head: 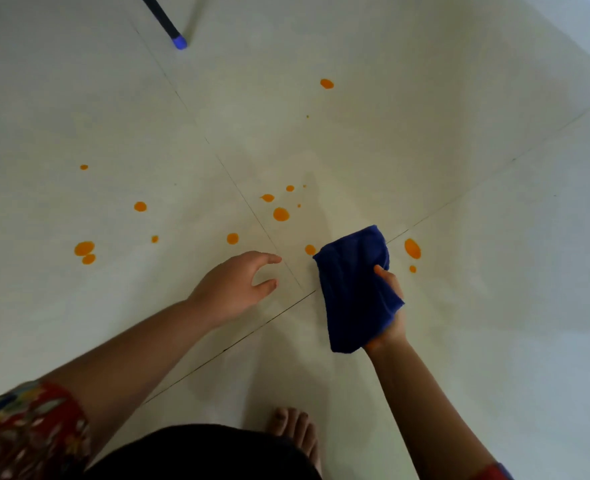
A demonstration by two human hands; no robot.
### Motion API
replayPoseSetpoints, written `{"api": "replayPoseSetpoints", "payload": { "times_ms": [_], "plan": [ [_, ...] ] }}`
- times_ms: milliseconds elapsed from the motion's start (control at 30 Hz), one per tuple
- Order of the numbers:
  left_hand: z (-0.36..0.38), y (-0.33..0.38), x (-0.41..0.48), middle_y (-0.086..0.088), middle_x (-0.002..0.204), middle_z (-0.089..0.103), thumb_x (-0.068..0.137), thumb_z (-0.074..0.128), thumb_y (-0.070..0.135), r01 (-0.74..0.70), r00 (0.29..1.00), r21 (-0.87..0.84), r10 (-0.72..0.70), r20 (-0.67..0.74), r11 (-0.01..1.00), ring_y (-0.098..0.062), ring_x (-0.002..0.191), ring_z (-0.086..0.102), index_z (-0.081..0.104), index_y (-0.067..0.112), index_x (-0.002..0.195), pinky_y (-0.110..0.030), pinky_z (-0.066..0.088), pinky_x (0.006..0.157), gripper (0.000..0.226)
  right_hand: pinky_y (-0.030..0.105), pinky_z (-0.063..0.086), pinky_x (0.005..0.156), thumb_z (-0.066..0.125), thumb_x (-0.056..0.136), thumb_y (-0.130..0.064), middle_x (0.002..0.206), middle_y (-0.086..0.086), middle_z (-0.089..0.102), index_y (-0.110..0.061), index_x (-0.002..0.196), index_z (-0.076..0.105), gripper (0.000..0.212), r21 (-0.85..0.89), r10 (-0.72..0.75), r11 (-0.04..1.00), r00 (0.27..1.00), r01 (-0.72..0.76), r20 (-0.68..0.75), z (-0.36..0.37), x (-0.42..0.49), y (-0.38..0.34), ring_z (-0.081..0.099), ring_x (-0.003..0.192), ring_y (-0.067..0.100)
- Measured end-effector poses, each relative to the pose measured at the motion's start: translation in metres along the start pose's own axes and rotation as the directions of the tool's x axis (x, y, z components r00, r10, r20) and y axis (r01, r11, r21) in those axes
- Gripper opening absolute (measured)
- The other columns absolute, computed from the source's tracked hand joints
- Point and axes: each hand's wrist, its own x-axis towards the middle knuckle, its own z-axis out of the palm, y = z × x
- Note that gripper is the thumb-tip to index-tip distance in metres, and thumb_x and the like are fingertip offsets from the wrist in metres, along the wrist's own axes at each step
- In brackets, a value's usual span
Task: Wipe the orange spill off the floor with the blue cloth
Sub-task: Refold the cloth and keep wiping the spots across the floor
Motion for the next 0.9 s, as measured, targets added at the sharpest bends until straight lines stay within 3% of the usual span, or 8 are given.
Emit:
{"api": "replayPoseSetpoints", "payload": {
  "times_ms": [200,333,433,533,600,700,800,900],
  "plan": [
    [0.039,0.01,0.02,0.008,0.147,0.044,0.089,0.061,0.035,-0.091,0.995,0.106,0.085,0.061,0.99,-0.012,0.137,0.04,0.05,0.026,0.138,-0.026,0.03,0.11,0.051,0.035,0.047,0.078,0.058,0.085,-0.034,0.087,0.001,0.071,-0.021,0.095,0.066,0.018,-0.052,-0.132,0.99,0.988,0.129,-0.077,-0.024,0.01,-0.024,0.064,0.087,0.021],
    [0.059,0.015,0.031,0.007,0.155,0.033,0.088,0.065,0.03,-0.152,0.985,0.193,0.132,0.112,0.969,-0.011,0.143,0.029,0.043,0.025,0.144,-0.026,0.024,0.113,0.061,0.029,0.046,0.088,0.048,0.096,-0.021,0.102,-0.006,0.071,-0.021,0.11,0.067,0.023,-0.363,-0.503,0.83,0.849,0.423,-0.162,-0.048,0.005,-0.027,0.064,0.099,0.013],
    [0.07,0.02,0.041,0.005,0.158,0.027,0.085,0.068,0.032,-0.215,0.974,0.26,0.188,0.125,0.941,-0.014,0.146,0.023,0.038,0.024,0.147,-0.031,0.024,0.116,0.069,0.032,0.047,0.091,0.04,0.098,-0.037,0.12,-0.009,0.067,-0.036,0.128,0.058,0.035,-0.828,-0.706,0.386,0.708,0.407,0.02,-0.074,0.003,-0.005,0.062,0.103,0.01],
    [0.077,0.018,0.049,0.006,0.163,0.009,0.083,0.068,0.042,-0.213,0.976,0.342,0.18,0.125,0.915,-0.017,0.149,0.011,0.022,0.026,0.153,-0.034,0.018,0.117,0.085,0.042,0.026,0.114,0.023,0.094,-0.058,0.151,-0.01,0.04,-0.036,0.141,0.045,0.056,-0.964,-0.564,-0.209,0.785,0.166,0.258,-0.099,0.019,0.033,0.034,0.141,0.018],
    [0.08,0.014,0.053,0.007,0.163,-0.003,0.08,0.068,0.051,-0.197,0.98,0.375,0.165,0.114,0.906,-0.019,0.15,0.002,0.011,0.028,0.154,-0.036,0.014,0.118,0.096,0.053,0.004,0.117,0.017,0.094,-0.06,0.16,-0.011,0.014,-0.04,0.15,0.024,0.06,-0.915,-0.506,-0.402,0.822,0.042,0.261,-0.111,0.035,0.05,0.005,0.15,0.025],
    [0.085,0.007,0.055,0.004,0.162,-0.015,0.073,0.07,0.06,-0.151,0.988,0.377,0.135,0.069,0.914,-0.021,0.15,-0.007,-0.003,0.031,0.154,-0.04,0.008,0.12,0.112,0.059,-0.002,0.115,0.019,0.096,-0.057,0.161,-0.011,0.002,-0.039,0.153,0.012,0.059,-0.888,-0.52,-0.459,0.799,0.036,0.302,-0.124,0.05,0.059,-0.005,0.149,0.029],
    [0.087,-0.001,0.056,0.0,0.161,-0.02,0.068,0.073,0.062,-0.121,0.993,0.357,0.111,0.048,0.926,-0.022,0.15,-0.009,-0.012,0.027,0.153,-0.039,0.006,0.119,0.125,0.056,0.014,0.116,0.023,0.098,-0.046,0.16,-0.008,0.014,-0.035,0.152,0.023,0.055,-0.881,-0.531,-0.469,0.777,0.063,0.338,-0.14,0.052,0.052,0.008,0.149,0.029],
    [0.088,-0.009,0.056,-0.001,0.162,-0.014,0.064,0.078,0.059,-0.104,0.994,0.248,0.093,0.057,0.963,-0.019,0.15,-0.007,-0.011,0.019,0.153,-0.036,0.006,0.12,0.133,0.053,0.019,0.115,0.025,0.097,-0.034,0.161,-0.004,0.017,-0.027,0.152,0.028,0.055,-0.966,-0.667,-0.243,0.738,-0.088,0.1,-0.149,0.07,0.024,0.013,0.148,0.028]
  ]
}}
